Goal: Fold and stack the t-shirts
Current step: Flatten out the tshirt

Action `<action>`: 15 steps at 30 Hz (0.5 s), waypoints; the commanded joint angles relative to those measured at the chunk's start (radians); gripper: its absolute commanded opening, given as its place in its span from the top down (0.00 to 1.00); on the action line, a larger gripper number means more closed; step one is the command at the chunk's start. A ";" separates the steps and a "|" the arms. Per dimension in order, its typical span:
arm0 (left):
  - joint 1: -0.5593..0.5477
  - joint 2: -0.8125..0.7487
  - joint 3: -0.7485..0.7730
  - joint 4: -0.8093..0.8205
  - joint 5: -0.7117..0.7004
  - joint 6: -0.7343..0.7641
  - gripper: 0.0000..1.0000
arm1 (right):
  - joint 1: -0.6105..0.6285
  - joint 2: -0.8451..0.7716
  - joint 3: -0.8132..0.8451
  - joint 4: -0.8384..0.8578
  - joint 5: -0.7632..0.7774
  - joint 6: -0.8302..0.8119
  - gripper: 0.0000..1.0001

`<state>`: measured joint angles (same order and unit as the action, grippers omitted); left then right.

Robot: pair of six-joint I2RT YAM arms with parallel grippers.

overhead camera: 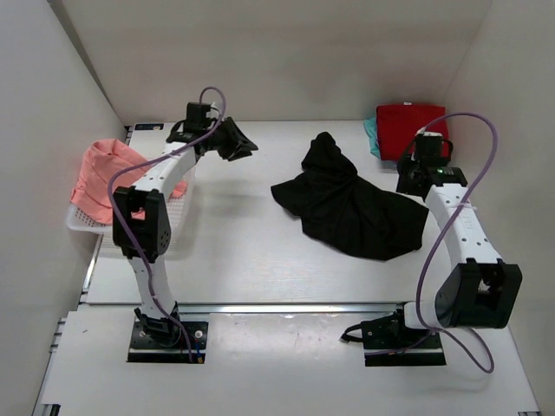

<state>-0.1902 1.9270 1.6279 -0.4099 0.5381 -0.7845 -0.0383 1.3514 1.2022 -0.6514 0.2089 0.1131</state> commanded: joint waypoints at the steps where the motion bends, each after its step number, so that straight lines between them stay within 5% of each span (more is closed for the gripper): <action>1: -0.075 0.056 0.117 -0.009 -0.018 0.056 0.56 | 0.053 0.023 0.019 -0.085 0.027 0.010 0.63; 15: -0.198 0.305 0.253 -0.154 -0.205 0.237 0.54 | 0.006 -0.124 -0.093 -0.155 -0.011 0.016 0.59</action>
<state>-0.4038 2.2299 1.8317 -0.5022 0.4179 -0.6220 -0.0227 1.2739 1.1255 -0.7902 0.2024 0.1299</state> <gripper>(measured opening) 0.451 0.405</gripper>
